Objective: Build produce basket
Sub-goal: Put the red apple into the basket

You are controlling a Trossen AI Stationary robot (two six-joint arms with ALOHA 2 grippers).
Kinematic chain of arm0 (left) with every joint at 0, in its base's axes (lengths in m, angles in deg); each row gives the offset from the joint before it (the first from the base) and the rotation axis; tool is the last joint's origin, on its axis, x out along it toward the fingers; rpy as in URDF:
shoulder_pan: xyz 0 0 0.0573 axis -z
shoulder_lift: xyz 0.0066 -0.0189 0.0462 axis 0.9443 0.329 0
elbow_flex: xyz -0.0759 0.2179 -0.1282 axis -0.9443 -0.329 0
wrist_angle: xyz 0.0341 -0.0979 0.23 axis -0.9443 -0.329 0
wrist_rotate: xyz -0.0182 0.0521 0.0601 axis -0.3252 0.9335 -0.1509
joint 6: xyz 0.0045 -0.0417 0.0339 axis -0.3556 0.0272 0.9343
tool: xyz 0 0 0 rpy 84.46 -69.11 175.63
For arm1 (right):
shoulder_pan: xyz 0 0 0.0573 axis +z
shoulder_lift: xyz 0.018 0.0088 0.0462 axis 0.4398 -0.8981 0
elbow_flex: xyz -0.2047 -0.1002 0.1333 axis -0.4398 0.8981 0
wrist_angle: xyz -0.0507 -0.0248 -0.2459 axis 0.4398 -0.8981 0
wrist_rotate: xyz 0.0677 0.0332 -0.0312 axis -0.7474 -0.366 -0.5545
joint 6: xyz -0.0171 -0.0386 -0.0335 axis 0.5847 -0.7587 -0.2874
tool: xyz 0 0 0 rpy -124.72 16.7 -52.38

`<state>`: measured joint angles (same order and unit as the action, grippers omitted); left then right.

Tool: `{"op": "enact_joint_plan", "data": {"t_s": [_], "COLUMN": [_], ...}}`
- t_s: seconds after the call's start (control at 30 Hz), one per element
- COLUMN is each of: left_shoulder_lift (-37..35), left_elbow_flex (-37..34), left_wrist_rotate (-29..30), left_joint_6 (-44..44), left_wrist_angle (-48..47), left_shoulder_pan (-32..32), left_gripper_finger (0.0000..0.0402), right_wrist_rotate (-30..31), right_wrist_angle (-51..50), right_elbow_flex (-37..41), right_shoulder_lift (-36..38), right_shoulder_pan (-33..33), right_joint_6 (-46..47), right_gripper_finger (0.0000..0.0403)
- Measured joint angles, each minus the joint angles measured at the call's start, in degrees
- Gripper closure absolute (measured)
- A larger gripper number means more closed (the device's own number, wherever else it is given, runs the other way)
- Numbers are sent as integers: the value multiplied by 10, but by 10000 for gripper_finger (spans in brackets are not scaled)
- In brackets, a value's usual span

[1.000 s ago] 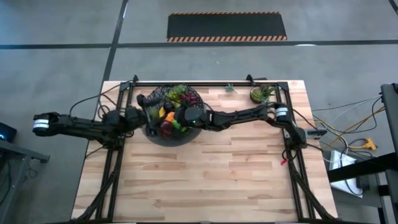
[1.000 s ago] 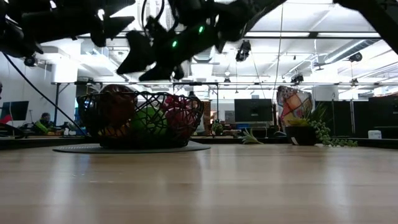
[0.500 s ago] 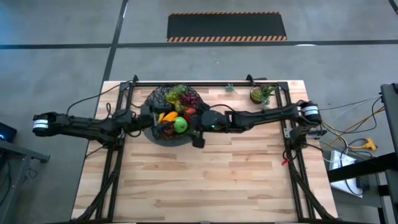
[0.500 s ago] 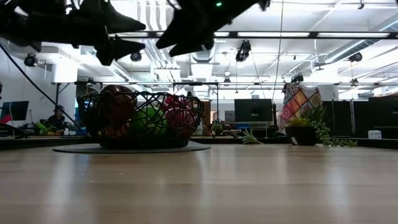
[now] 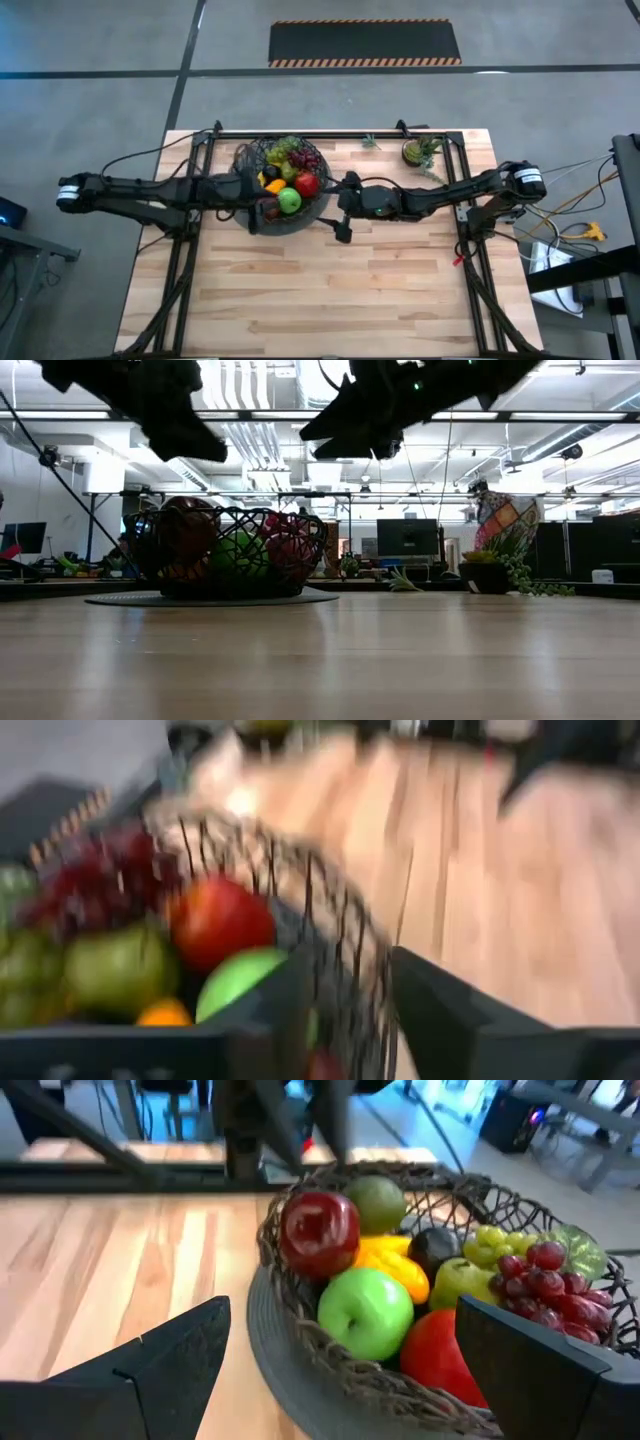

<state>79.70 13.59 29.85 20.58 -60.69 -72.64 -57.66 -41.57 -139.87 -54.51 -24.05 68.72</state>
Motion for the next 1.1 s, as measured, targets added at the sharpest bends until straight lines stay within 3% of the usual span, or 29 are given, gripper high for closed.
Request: {"op": "enact_joint_plan", "data": {"t_s": [0.17, 0.23, 0.47, 0.9, 1.1], "left_shoulder_lift": [39, 58, 93, 75, 75], "left_elbow_flex": [48, 57, 66, 66, 64], "left_wrist_rotate": [3, 6, 43, 126, 133], "left_joint_6": [-6, -6, -2, -17, -55], "left_wrist_angle": [-150, -173, -192, -232, -271], "left_shoulder_pan": [5, 5, 5, 4, 4], "left_gripper_finger": [378, 394, 395, 401, 401], "right_wrist_rotate": [0, 0, 0, 0, 0], "right_wrist_angle": [103, 119, 120, 118, 117], "right_elbow_flex": [50, 61, 69, 69, 69], "right_shoulder_lift": [-3, -4, -5, -5, -5], "right_shoulder_pan": [1, 1, 1, 1, 1], "right_joint_6": [0, -1, 7, 9, 9], "right_gripper_finger": [35, 35, 35, 35, 35]}}
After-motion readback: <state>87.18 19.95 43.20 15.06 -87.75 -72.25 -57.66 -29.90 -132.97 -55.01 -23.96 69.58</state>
